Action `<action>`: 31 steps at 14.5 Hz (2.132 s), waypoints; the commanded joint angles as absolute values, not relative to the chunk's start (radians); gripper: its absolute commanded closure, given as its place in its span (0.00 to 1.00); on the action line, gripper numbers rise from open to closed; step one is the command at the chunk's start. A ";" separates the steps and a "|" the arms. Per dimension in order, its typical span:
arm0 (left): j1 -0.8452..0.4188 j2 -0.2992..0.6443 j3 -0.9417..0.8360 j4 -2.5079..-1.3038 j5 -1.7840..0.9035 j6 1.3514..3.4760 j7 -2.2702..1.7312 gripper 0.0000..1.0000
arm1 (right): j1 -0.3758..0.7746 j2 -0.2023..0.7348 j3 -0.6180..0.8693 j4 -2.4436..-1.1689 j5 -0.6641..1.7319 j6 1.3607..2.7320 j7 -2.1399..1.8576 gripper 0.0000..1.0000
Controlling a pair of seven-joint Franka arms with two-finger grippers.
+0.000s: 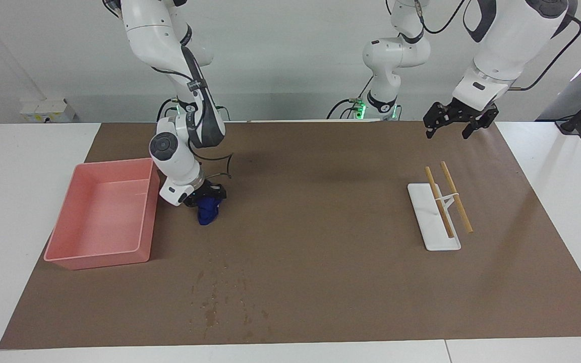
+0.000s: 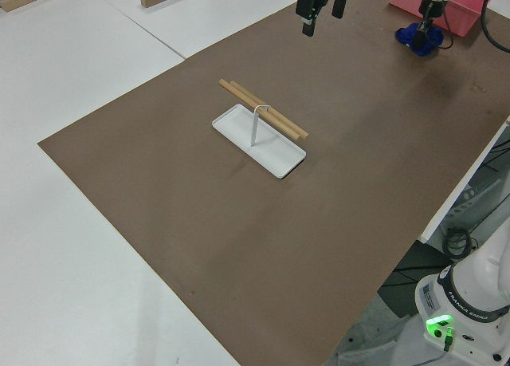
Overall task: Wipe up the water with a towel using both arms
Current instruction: 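Rub the towel over the wet streak with the right gripper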
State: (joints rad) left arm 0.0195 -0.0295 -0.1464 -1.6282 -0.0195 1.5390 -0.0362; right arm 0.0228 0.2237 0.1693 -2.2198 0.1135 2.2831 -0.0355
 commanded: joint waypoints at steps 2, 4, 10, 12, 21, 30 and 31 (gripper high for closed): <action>0.021 -0.057 -0.149 -1.661 -0.006 1.548 -0.029 0.00 | 0.083 0.164 0.179 -2.322 0.141 2.155 0.073 1.00; 0.028 -0.055 -0.149 -1.660 -0.006 1.560 -0.029 0.00 | 0.150 0.131 0.179 -2.358 0.143 2.157 0.158 1.00; 0.026 -0.055 -0.149 -1.660 -0.006 1.552 -0.031 0.00 | 0.097 0.167 0.173 -2.353 0.126 2.368 -0.019 1.00; 0.028 -0.055 -0.149 -1.660 -0.006 1.552 -0.031 0.00 | 0.026 0.189 0.173 -2.335 0.112 2.419 -0.173 1.00; 0.026 -0.055 -0.149 -1.660 -0.006 1.552 -0.031 0.00 | -0.023 0.293 0.176 -2.188 -0.166 2.580 -0.239 1.00; 0.028 -0.055 -0.149 -1.660 -0.006 1.552 -0.031 0.00 | 0.101 0.394 0.178 -2.080 -0.160 2.628 0.015 1.00; 0.028 -0.055 -0.149 -1.660 -0.006 1.552 -0.031 0.00 | 0.116 0.396 0.178 -2.063 -0.160 2.609 0.050 1.00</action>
State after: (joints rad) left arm 0.0208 -0.0295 -0.1467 -1.6291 -0.0195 1.5391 -0.0363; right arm 0.0841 0.3430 0.1715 -2.1242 -0.1431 2.6259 -0.0288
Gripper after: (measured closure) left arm 0.000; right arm 0.960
